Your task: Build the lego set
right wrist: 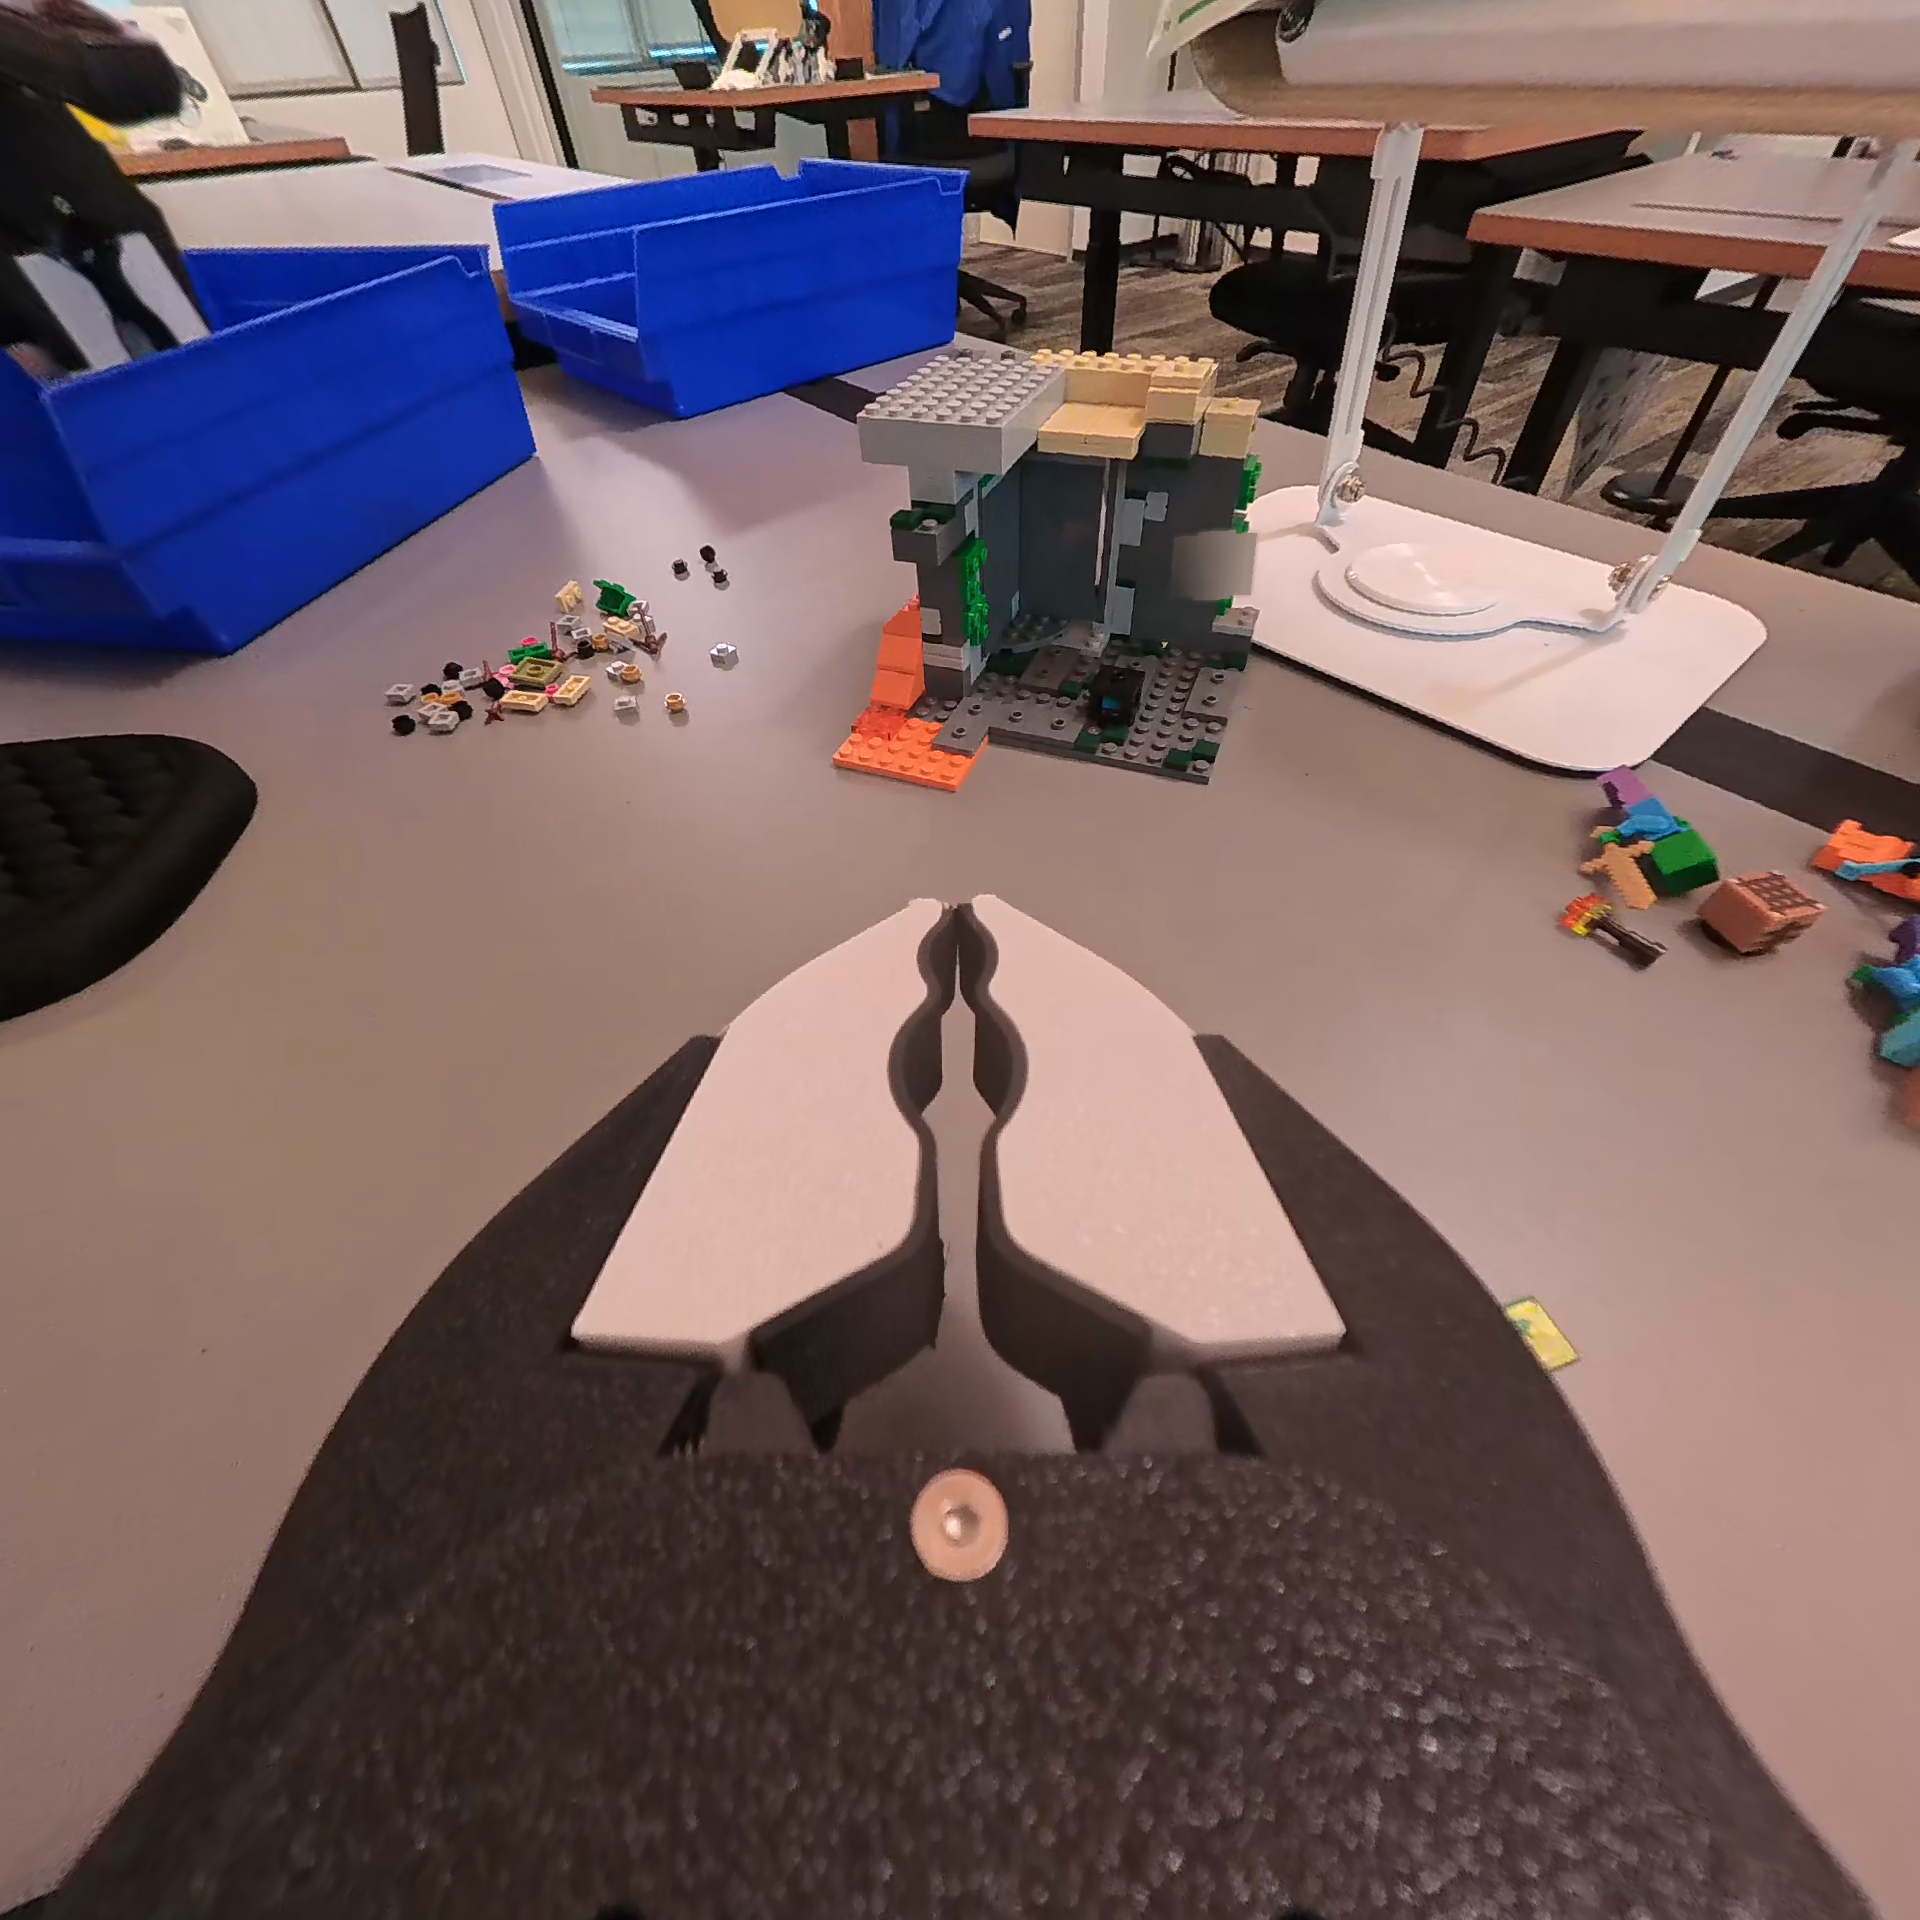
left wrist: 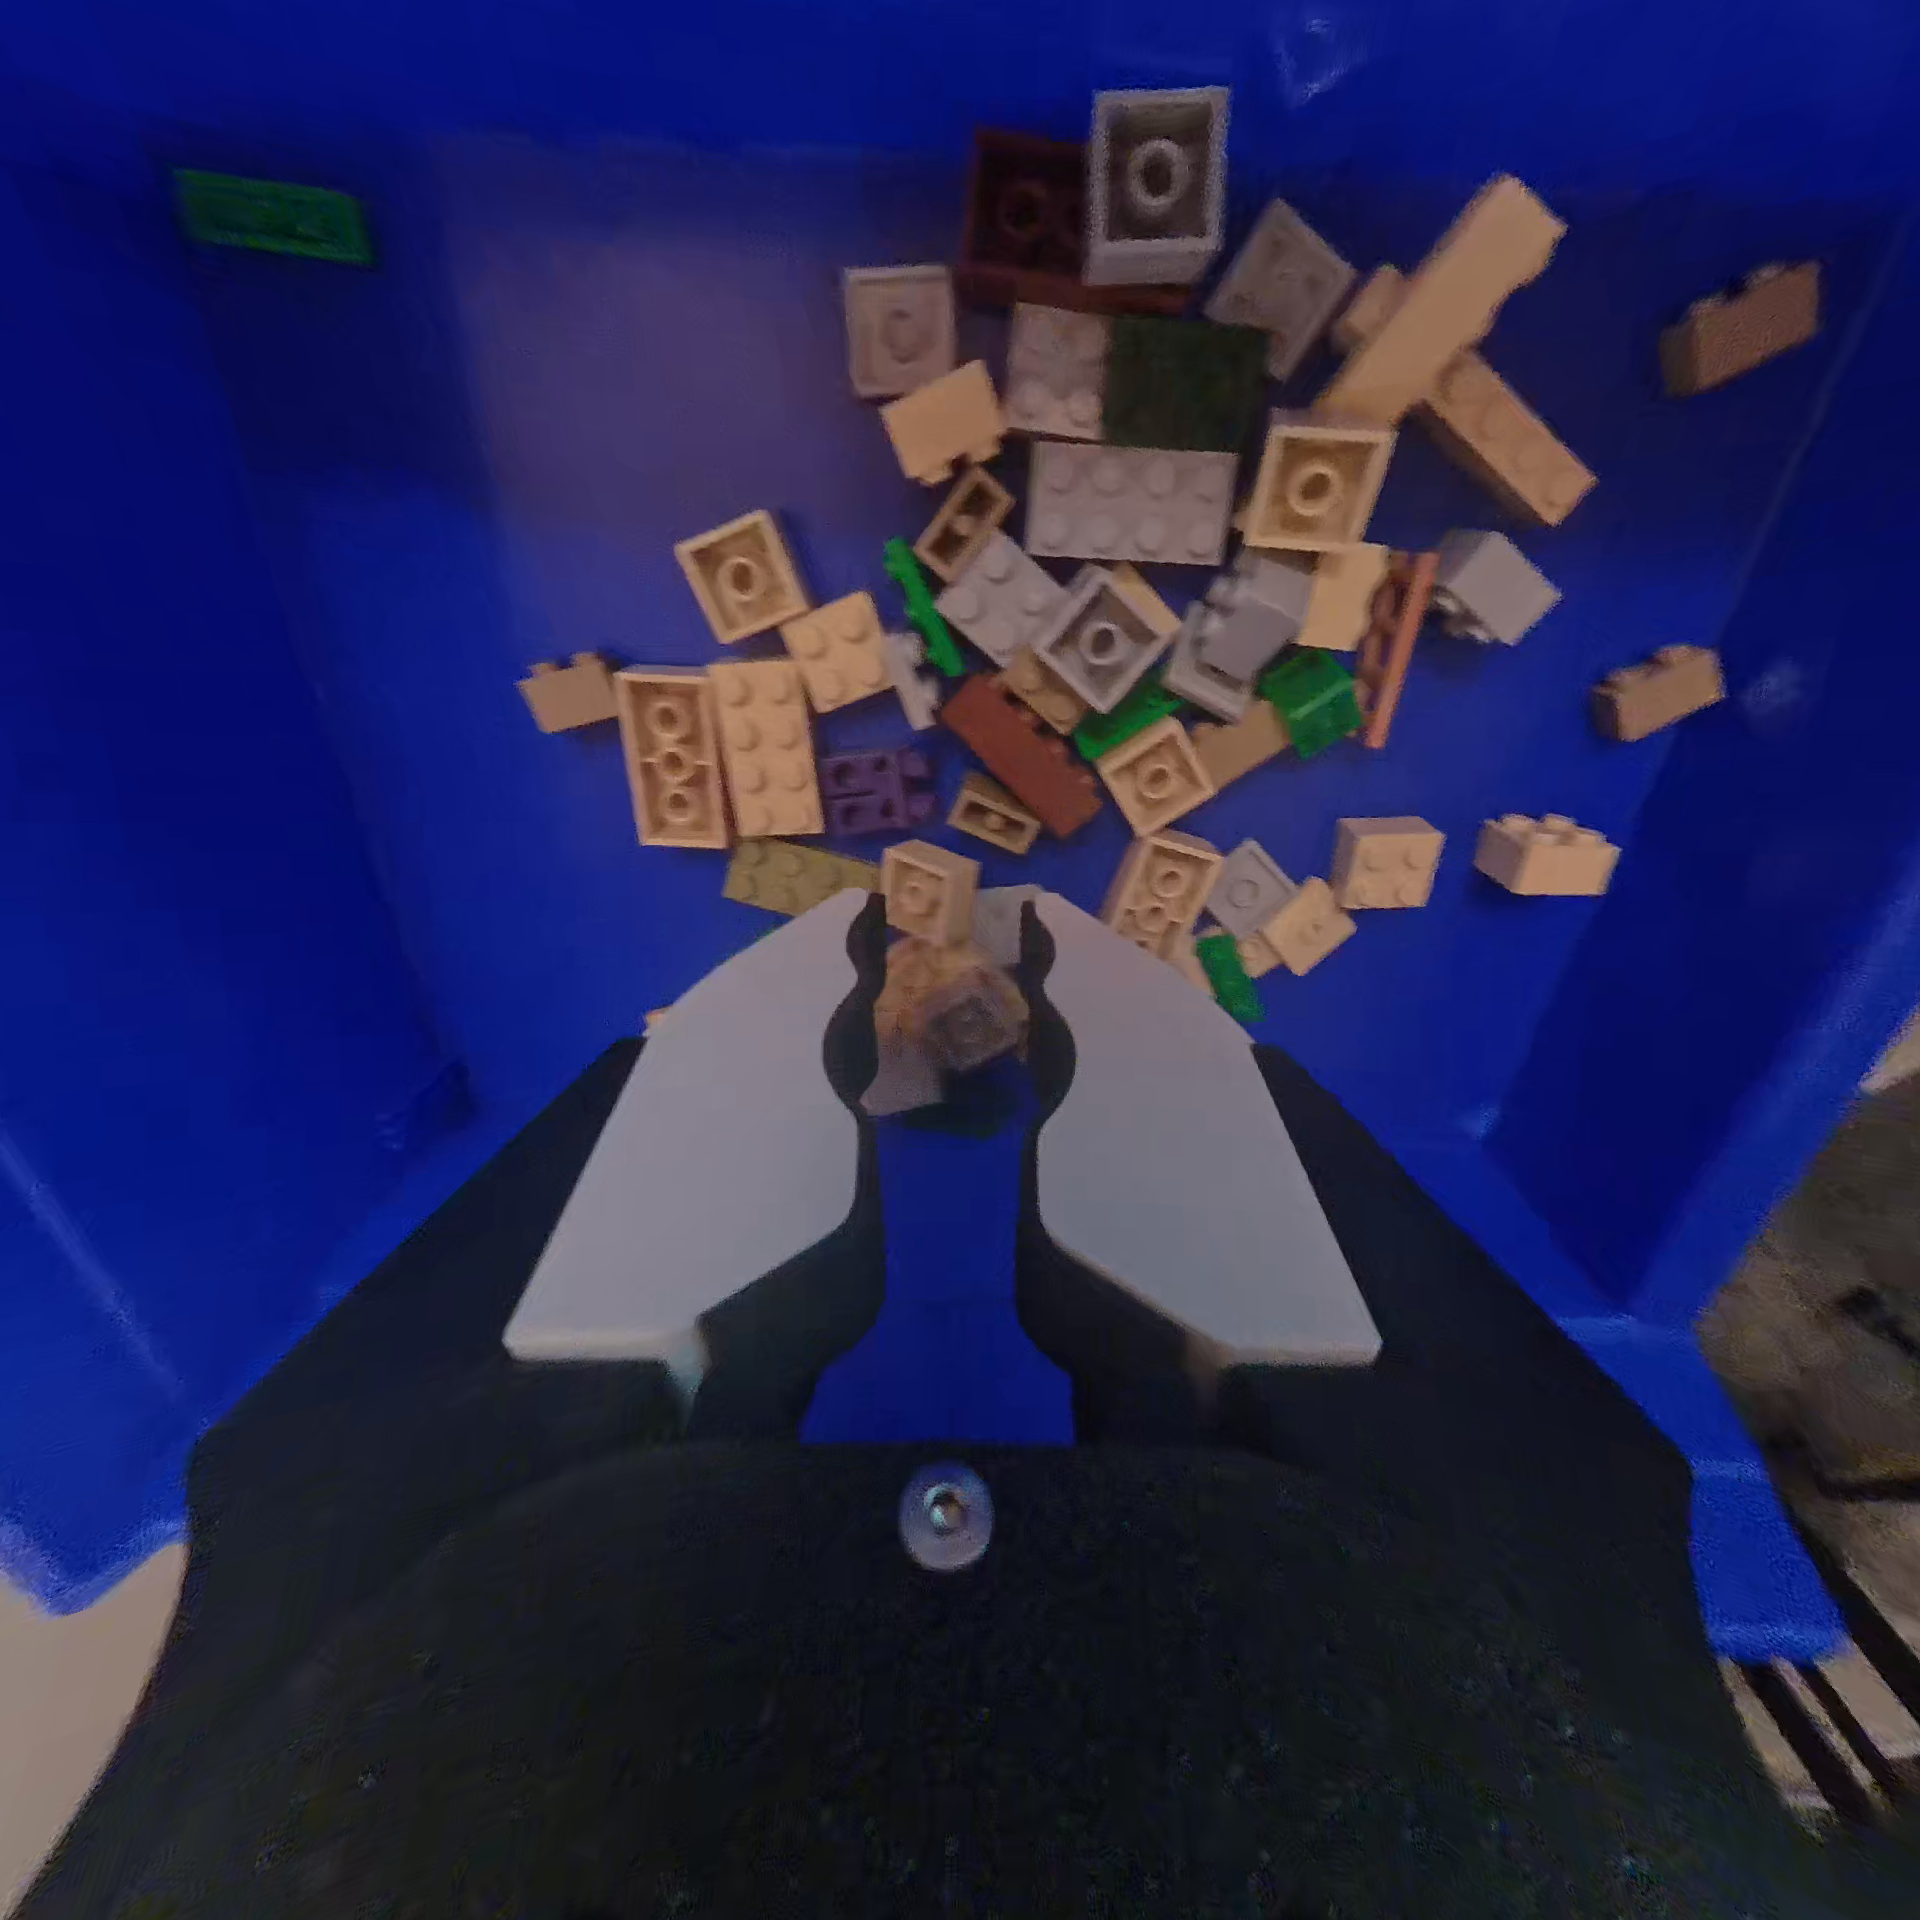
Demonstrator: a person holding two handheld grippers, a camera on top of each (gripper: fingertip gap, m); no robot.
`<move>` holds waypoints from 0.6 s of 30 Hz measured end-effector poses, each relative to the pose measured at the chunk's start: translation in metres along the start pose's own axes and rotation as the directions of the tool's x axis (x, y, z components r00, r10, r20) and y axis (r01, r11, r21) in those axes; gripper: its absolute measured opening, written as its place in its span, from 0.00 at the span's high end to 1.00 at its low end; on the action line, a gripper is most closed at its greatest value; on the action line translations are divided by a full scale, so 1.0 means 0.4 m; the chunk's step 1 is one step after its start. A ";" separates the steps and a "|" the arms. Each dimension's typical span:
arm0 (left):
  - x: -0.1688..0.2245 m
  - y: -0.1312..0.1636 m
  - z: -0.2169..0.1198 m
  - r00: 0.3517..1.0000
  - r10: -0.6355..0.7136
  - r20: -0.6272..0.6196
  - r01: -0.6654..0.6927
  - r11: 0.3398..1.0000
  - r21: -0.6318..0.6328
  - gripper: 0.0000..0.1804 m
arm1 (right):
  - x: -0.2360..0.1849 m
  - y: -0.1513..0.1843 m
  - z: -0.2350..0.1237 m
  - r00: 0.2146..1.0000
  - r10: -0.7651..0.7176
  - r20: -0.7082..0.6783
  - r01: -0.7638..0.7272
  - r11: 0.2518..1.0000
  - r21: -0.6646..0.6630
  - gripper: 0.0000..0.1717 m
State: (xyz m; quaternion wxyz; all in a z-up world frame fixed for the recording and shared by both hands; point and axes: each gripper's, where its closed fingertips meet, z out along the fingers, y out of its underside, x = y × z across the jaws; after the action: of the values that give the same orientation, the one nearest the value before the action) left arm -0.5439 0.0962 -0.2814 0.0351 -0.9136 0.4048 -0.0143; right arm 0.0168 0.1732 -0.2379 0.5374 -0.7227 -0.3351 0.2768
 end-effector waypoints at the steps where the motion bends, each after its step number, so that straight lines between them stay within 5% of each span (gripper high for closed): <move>1: -0.015 -0.002 0.002 0.999 0.018 0.034 -0.018 1.000 0.004 0.86 | 0.000 0.000 -0.001 1.000 -0.001 -0.001 0.001 1.000 0.000 1.00; 7: -0.017 -0.060 -0.002 0.949 0.279 0.147 -0.293 0.952 0.086 0.92 | 0.005 0.002 -0.002 1.000 -0.001 -0.011 0.001 1.000 -0.002 1.00; 18: -0.028 -0.038 0.038 0.847 0.516 0.127 -0.508 0.856 -0.094 0.87 | 0.004 0.008 0.006 1.000 -0.017 -0.024 0.016 1.000 -0.014 1.00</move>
State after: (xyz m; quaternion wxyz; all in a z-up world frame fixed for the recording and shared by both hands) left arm -0.5393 0.1154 -0.2955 0.0418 -0.7718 0.6300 0.0748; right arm 0.0165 0.1751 -0.2418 0.5385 -0.7269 -0.3366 0.2614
